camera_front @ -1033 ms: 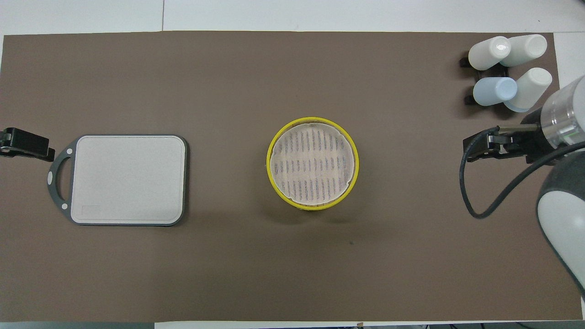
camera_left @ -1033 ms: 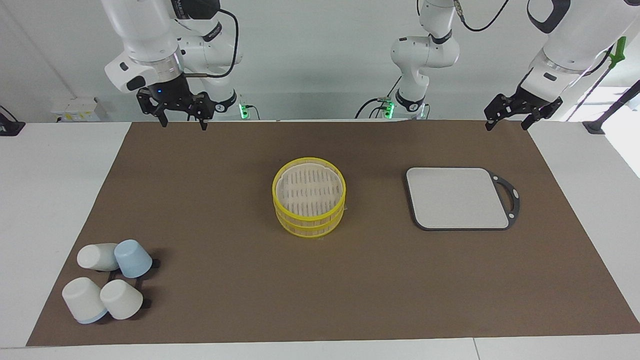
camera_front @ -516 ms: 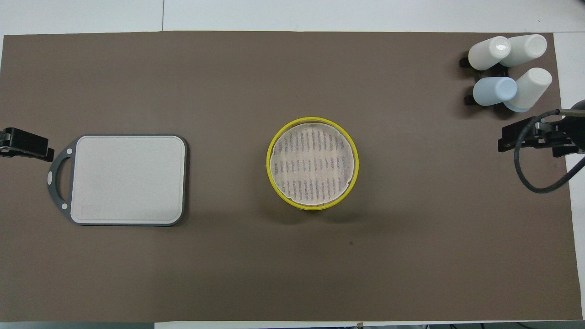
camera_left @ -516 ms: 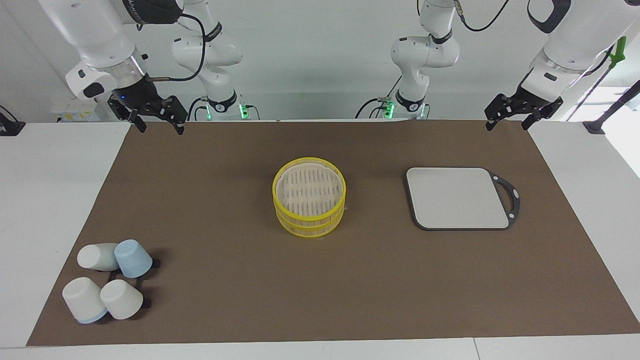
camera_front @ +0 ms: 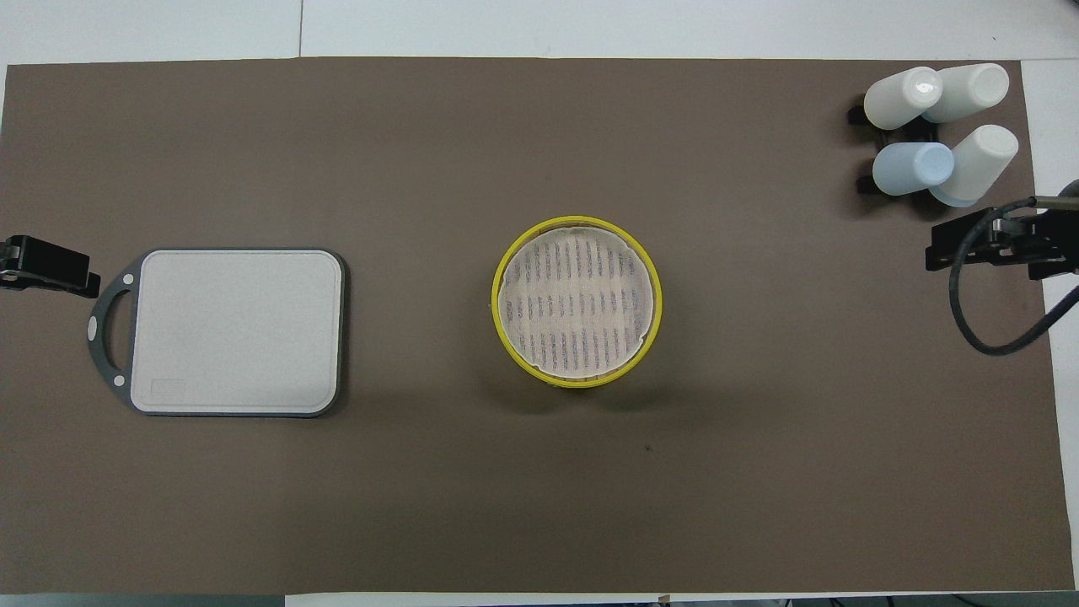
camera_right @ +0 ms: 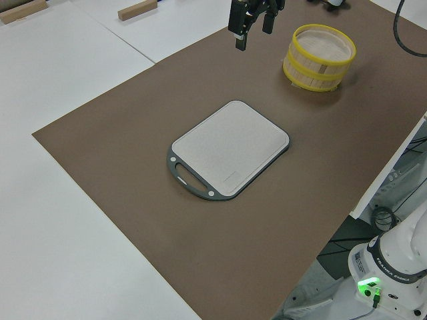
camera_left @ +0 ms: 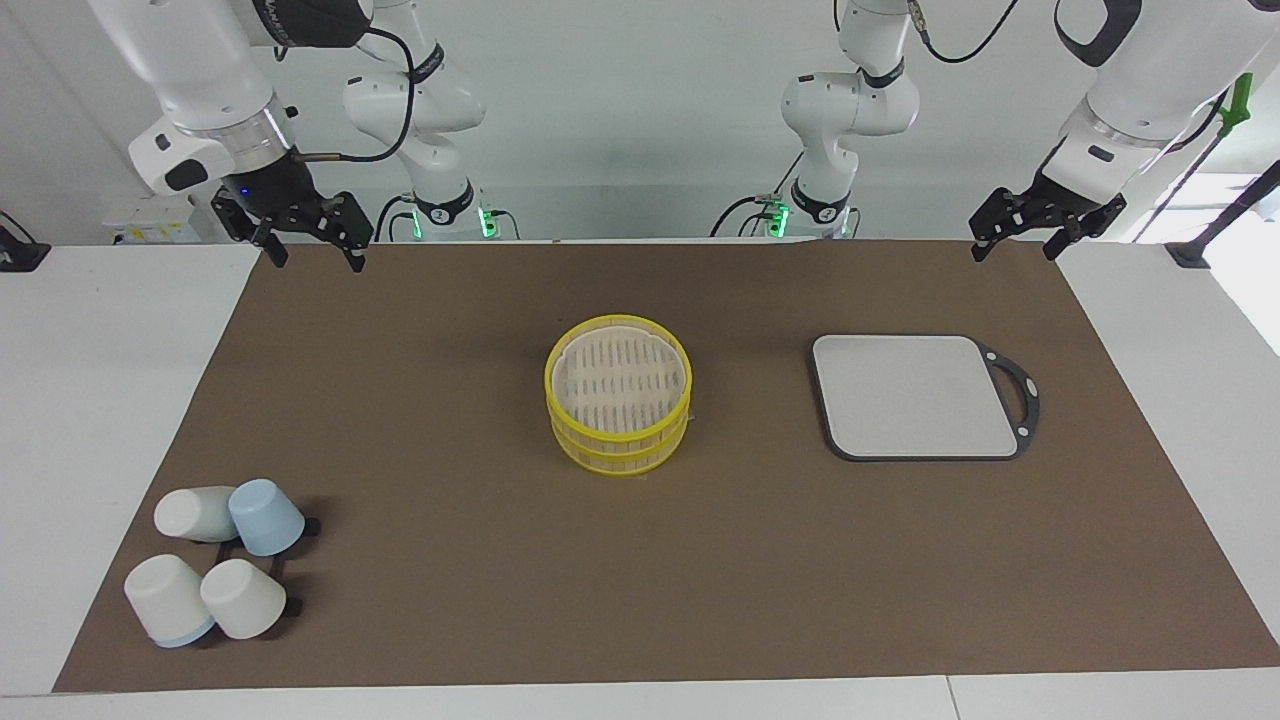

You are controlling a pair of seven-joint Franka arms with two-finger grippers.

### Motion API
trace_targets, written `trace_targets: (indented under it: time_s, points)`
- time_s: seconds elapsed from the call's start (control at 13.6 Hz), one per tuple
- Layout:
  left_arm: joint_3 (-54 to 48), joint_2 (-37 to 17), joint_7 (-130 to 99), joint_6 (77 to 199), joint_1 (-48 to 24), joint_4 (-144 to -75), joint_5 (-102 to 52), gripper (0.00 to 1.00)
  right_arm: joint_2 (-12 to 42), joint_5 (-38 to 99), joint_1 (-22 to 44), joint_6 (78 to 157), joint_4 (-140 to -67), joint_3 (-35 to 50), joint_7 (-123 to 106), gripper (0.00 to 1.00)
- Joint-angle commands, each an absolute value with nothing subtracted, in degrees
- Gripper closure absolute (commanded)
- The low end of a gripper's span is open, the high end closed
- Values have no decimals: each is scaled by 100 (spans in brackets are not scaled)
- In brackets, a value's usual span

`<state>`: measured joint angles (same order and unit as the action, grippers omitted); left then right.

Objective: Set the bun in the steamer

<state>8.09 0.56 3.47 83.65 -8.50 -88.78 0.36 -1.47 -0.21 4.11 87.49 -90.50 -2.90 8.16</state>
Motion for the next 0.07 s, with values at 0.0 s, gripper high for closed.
trace_targets:
  time_s: [0.0]
  points:
    - [800,44,387,8411,-852,-8824,141,0,-237,-105,387,8833,-9141,-308,668,0]
